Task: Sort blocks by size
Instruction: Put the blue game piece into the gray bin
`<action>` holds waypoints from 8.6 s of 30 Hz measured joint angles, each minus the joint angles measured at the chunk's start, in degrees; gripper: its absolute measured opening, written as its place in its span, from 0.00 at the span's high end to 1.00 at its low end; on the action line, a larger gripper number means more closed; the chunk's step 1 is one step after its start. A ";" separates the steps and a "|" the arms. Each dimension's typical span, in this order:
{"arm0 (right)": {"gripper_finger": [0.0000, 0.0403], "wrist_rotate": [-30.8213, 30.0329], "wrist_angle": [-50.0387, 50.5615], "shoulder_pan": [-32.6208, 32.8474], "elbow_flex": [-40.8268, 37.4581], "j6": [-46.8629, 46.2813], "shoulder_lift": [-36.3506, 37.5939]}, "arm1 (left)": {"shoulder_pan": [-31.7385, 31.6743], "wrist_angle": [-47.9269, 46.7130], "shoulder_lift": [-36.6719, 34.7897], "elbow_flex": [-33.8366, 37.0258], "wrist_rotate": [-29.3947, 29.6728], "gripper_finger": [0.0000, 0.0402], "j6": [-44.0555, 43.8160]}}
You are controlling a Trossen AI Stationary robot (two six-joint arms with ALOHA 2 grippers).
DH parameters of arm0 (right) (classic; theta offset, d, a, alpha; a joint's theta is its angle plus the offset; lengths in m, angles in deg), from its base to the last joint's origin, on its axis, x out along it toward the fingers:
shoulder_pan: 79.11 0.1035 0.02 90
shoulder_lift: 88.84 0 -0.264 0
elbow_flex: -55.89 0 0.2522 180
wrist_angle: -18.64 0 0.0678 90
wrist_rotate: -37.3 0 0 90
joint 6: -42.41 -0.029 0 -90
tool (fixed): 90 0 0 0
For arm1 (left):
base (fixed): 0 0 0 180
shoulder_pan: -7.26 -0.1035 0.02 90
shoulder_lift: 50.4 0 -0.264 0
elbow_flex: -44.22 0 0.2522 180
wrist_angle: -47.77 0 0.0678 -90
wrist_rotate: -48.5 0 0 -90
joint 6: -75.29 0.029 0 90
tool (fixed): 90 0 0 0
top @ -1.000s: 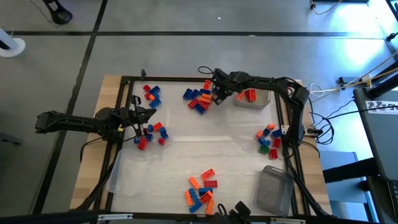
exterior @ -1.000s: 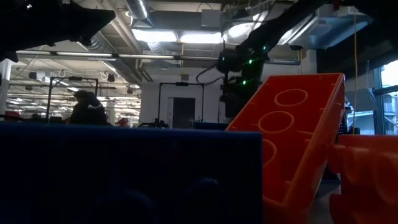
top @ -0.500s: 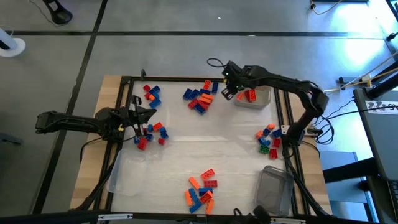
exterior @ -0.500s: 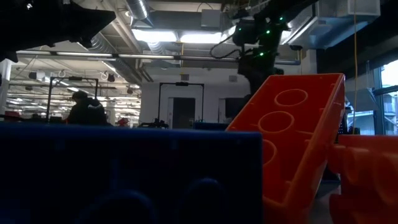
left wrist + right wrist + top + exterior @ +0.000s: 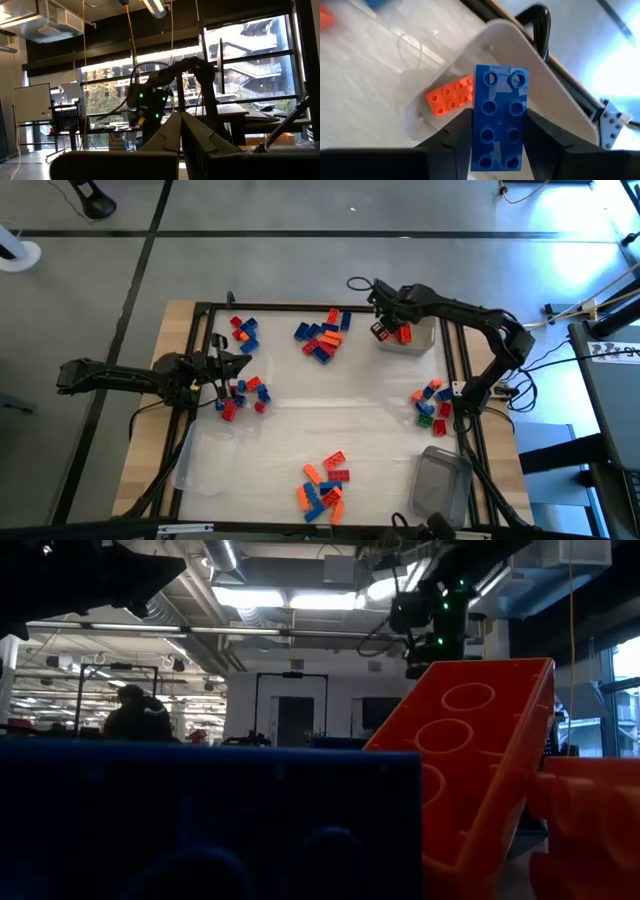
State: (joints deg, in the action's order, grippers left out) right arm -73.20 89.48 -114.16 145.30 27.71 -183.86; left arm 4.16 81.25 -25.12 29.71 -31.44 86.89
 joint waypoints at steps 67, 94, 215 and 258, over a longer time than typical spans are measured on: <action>0.41 14.22 -41.55 21.72 -2.17 10.68 -6.21 | -0.01 2.96 -0.01 0.02 0.00 1.00 2.36; 0.41 8.97 -49.49 23.41 -2.27 25.55 -21.06 | -0.02 3.13 -0.02 0.02 -0.01 1.00 2.51; 0.41 -7.39 -32.66 28.54 -2.22 14.51 -18.71 | -0.01 3.10 -0.01 0.04 0.01 1.00 1.87; 0.41 -3.08 -38.29 34.51 -2.22 -8.67 -21.96 | -0.01 2.85 -0.02 0.02 0.00 1.00 1.84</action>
State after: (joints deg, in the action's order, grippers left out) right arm -76.28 51.19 -79.65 143.08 19.04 -205.82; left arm 4.15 84.10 -25.14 29.73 -31.44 88.73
